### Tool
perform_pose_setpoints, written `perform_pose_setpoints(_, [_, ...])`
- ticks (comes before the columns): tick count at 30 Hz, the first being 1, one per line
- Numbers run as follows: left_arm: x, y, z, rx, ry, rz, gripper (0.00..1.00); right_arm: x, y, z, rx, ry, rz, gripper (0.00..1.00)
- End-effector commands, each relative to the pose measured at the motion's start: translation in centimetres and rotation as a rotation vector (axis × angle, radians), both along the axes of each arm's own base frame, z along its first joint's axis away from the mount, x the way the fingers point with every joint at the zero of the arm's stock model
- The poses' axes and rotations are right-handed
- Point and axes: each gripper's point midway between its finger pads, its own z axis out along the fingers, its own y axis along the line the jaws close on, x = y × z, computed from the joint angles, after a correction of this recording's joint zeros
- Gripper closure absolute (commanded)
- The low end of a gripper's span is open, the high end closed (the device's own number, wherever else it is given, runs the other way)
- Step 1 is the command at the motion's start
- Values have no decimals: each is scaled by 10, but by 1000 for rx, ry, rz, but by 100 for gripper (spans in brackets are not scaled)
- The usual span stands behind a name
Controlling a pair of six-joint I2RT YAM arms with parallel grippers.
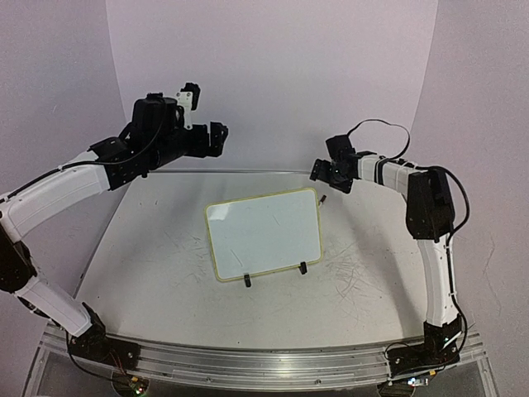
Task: Write a sentence on the whiteboard
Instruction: Pick up the whiteboard marker from the center of the board.
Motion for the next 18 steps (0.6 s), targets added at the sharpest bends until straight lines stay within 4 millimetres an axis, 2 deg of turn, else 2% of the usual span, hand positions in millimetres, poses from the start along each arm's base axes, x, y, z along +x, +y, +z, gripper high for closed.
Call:
perform_pose_setpoints(1, [-20,4,25,-28,-28,-79,1,7,-6,-3,-50,7,-50,8])
perform_pose_setpoints(9, [-25,8,28,58,-28,-96,1,10,3,-42,-97,72,-25,19])
perform_pose_setpoints(18, [-37,15,31,67,-22,-113,1,-3,4,-75,-136,160,-33,28])
